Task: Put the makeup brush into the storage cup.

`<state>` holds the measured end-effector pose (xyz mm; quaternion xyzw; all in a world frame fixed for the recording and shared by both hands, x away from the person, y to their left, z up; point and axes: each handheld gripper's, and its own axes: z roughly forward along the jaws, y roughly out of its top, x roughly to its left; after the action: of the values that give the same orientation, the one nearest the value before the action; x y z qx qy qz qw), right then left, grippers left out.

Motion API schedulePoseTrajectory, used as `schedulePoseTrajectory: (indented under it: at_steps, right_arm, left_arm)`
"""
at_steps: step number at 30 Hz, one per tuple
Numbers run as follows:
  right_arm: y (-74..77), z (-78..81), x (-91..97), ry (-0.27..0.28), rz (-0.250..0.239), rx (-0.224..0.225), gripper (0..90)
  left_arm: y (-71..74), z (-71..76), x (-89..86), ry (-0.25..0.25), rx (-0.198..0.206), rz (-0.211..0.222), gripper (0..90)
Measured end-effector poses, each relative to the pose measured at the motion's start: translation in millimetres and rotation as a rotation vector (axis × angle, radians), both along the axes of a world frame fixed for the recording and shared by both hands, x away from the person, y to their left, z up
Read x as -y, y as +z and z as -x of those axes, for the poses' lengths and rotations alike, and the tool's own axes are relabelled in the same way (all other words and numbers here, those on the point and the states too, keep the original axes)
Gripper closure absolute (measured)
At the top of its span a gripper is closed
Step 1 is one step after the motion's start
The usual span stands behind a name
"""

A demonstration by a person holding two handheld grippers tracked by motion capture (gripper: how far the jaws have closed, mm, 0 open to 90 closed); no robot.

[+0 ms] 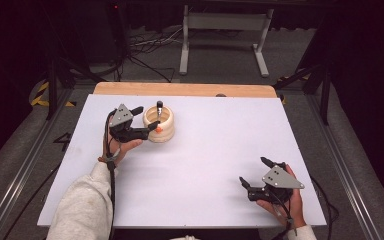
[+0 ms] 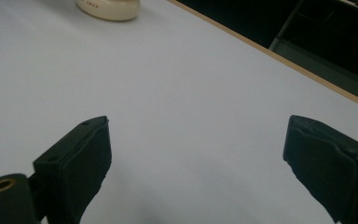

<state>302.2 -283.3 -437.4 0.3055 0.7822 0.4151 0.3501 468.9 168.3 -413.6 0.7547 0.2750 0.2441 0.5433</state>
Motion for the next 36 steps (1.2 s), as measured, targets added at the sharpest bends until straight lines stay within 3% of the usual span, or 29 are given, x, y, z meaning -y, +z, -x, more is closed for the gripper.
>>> schedulePoseTrajectory:
  at_steps: [5,10,19,25,36]
  right_arm:
    - [1.5,1.0,0.8,-0.003,-0.009,0.013,8.8]
    - [2.1,1.6,0.5,-0.001,-0.007,0.016,8.8]
    - [1.9,1.3,1.7,-0.001,-0.010,0.012,8.8]
    - [1.6,1.4,1.0,-0.001,-0.003,0.008,8.8]
    - [3.0,2.7,0.5,-0.005,0.001,0.020,9.0]
  left_arm:
    - [5.5,4.9,-1.9,0.007,0.022,-0.025,13.2]
    - [9.1,8.2,-4.6,0.002,0.031,-0.013,10.4]
    - [13.2,13.9,-5.3,-0.020,0.035,-0.063,3.4]
    - [13.6,21.1,-6.7,-0.029,0.075,-0.084,3.2]
    - [14.0,27.5,-10.0,-0.032,0.079,-0.119,3.4]
